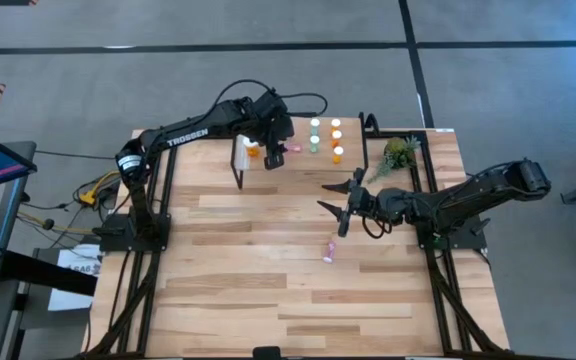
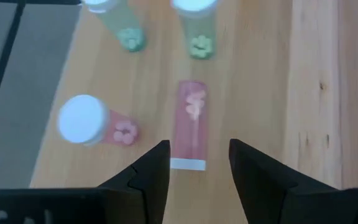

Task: Pick and place medicine bottles onto shelf by color
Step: Put the top pink pill bottle on the shelf aligned with the pink pill bottle

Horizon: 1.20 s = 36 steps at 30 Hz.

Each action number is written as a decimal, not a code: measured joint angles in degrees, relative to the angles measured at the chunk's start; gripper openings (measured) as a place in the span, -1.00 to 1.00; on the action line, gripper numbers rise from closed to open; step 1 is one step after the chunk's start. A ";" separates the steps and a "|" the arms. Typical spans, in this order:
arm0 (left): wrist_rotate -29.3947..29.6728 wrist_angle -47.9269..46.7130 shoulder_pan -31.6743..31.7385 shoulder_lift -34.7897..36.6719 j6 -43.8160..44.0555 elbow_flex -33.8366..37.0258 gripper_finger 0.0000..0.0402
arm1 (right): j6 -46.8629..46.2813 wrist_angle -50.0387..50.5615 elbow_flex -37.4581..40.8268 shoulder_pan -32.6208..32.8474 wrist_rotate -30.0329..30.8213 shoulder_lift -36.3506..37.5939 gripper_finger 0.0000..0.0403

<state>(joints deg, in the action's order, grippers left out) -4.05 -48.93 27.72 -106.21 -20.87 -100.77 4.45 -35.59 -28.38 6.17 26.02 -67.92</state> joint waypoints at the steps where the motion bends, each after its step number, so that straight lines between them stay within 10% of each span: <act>1: 0.01 -0.24 -0.12 0.00 -0.34 0.00 -0.24 | 0.00 0.00 0.00 0.00 0.00 0.02 0.13; 36: -0.18 5.08 0.75 0.13 -3.73 7.17 0.05 | -1.01 1.79 0.00 0.15 0.00 0.01 0.13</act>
<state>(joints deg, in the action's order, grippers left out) -4.24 -43.85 28.47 -106.08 -24.60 -93.60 3.44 -33.81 -28.38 6.33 26.02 -67.90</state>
